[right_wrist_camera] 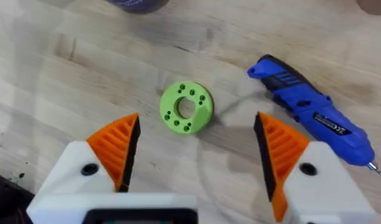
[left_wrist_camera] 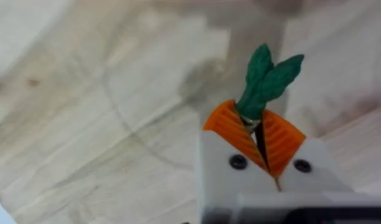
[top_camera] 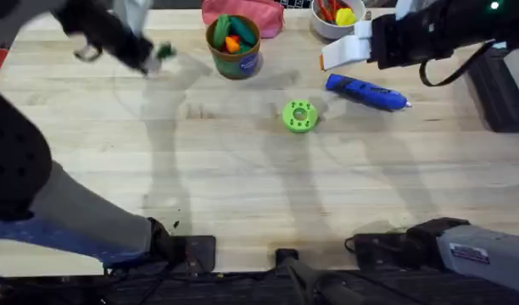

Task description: Pick up the gripper from the table and insert it into the empty holder that is missing its gripper. Then pick up a screw, insert it into the mounting hole, and use the screwdriver to tighten it. Finally, clean up the table by picking up the vegetable and placing it into the bucket.

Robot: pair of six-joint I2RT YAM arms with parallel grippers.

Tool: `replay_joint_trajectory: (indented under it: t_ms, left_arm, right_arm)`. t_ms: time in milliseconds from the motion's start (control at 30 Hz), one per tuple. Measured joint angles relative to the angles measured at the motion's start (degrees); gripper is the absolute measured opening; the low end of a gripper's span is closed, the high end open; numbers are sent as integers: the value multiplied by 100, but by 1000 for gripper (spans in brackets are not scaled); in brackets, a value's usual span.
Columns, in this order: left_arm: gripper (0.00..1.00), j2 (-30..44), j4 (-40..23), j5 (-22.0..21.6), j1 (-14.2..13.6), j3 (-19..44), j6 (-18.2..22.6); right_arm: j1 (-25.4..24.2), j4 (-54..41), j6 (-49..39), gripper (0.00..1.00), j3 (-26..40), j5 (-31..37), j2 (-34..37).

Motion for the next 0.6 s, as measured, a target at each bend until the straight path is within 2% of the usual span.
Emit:
replay_joint_trajectory:
  t_ms: [167,300,433,600]
  left_arm:
    - [21,-249,120,559,-288,774,-936]
    - [20,-316,417,919,-696,915,-1550]
    - [19,-244,531,1050,-1170,915,-1872]
    - [19,-4,799,1065,-1675,915,-2014]
  right_arm:
    - [0,0,0,992,0,0,0]
    - [0,1,0,993,0,0,-1]
    - [0,2,1,992,0,0,0]
    - [0,7,2,994,0,0,0]
